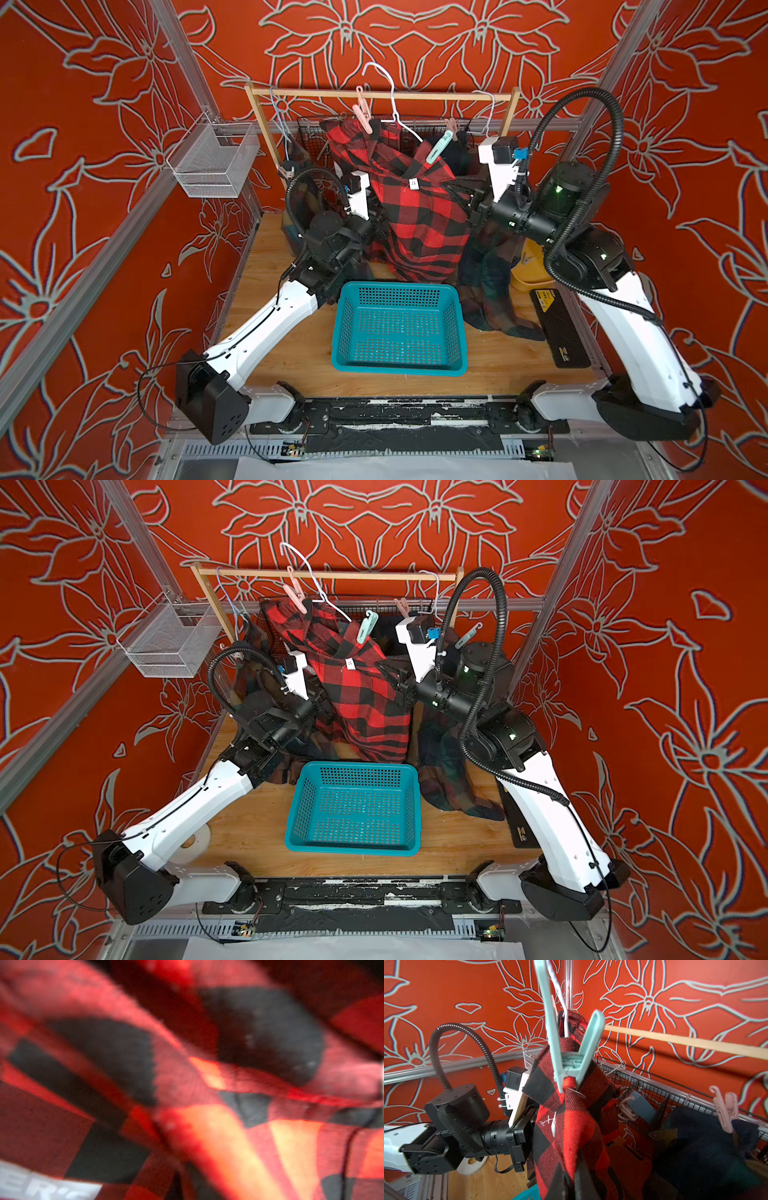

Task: Remove the clothespins securing long-sleeve shirts to the hanger
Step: Place the long-sleeve shirt at the bin.

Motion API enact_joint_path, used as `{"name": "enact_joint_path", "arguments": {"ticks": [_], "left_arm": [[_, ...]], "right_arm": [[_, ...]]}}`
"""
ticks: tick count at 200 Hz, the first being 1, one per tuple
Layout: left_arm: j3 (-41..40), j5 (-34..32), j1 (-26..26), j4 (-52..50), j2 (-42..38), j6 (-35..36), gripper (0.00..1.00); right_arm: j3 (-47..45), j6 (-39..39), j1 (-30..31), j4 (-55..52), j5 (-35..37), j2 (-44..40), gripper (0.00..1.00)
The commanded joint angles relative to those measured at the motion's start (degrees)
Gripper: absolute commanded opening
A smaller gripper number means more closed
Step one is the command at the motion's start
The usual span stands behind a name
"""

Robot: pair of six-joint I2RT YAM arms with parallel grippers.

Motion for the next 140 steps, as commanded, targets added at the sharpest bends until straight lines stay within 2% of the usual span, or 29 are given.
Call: {"name": "enact_joint_path", "arguments": {"ticks": [1, 90, 140], "left_arm": [[2.39, 4.15, -2.21, -0.87, -1.02, 0.11, 0.00], [8.91, 3.90, -8.81, -3.16, -0.33, 1.82, 0.00], [9.87, 2.81, -12.70, -3.48, -1.86, 3.24, 0.00]], "right_arm": [[5.60, 0.13, 0.90, 6.76, -2.78, 1.19, 0.00], [24.89, 0.64, 1.63, 0.68, -4.99, 9.12, 0.00], [25.81, 1.57, 3.06, 0.75, -6.00, 8.68, 0.00]]}}
